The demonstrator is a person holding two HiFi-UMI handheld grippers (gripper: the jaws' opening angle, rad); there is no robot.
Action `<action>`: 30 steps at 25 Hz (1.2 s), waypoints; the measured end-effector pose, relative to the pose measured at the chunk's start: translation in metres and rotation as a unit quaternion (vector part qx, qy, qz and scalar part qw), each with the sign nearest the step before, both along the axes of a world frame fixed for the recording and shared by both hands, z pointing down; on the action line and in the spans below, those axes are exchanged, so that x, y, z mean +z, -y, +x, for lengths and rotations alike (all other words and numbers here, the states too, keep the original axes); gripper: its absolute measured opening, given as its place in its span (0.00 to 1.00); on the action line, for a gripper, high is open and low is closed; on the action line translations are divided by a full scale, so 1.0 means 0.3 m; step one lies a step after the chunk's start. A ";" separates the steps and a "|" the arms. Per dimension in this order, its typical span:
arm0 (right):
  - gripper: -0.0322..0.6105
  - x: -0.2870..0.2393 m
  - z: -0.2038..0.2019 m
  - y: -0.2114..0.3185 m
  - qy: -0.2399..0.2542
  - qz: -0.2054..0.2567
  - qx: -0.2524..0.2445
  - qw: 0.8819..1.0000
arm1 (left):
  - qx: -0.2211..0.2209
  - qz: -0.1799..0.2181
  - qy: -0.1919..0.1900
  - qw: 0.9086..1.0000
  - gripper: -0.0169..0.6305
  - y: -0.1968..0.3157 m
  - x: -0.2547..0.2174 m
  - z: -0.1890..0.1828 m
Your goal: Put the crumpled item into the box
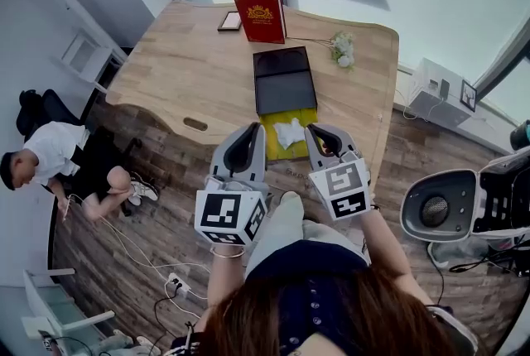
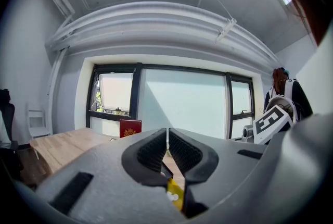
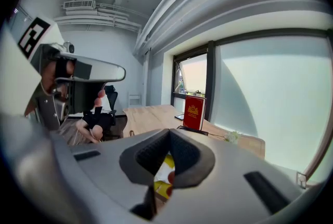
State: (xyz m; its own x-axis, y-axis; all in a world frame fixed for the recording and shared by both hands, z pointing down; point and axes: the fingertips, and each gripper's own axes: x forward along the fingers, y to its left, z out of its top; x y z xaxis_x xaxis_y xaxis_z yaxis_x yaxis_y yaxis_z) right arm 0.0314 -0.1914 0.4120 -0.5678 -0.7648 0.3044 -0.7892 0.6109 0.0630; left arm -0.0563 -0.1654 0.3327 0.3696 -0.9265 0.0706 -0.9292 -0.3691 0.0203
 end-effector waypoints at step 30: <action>0.09 -0.248 -0.047 -0.083 0.029 0.070 0.083 0.994 | 0.043 -0.009 -0.007 0.999 0.08 0.019 0.020 -0.137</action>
